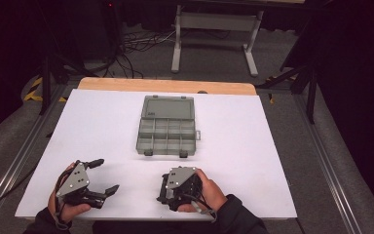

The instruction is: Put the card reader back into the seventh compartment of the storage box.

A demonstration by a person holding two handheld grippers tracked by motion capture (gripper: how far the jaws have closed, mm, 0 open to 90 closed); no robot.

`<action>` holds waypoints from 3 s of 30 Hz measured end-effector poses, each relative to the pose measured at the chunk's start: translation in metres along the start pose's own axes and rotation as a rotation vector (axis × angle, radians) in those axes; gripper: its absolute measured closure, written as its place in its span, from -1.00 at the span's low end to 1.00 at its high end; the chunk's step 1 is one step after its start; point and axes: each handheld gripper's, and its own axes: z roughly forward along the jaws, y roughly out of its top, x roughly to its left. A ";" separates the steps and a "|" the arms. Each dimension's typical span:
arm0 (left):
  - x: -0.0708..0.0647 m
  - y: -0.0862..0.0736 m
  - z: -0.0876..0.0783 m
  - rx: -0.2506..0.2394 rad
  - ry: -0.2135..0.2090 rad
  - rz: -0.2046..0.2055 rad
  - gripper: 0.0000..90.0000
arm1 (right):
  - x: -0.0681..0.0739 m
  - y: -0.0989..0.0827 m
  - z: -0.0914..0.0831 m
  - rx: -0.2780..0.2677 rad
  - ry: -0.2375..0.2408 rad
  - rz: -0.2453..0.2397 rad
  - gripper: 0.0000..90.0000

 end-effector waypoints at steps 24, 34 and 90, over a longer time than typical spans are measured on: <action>0.000 0.000 0.002 0.002 -0.016 0.005 -0.87 | -0.019 -0.001 -0.036 -0.093 -0.127 0.040 -0.31; -0.001 -0.001 0.004 0.011 -0.023 0.003 -0.86 | -0.034 0.002 -0.037 -0.091 -0.230 0.019 -0.31; -0.003 0.000 0.003 0.003 -0.010 0.016 -0.86 | -0.112 0.009 -0.006 -0.081 -0.353 0.178 -0.31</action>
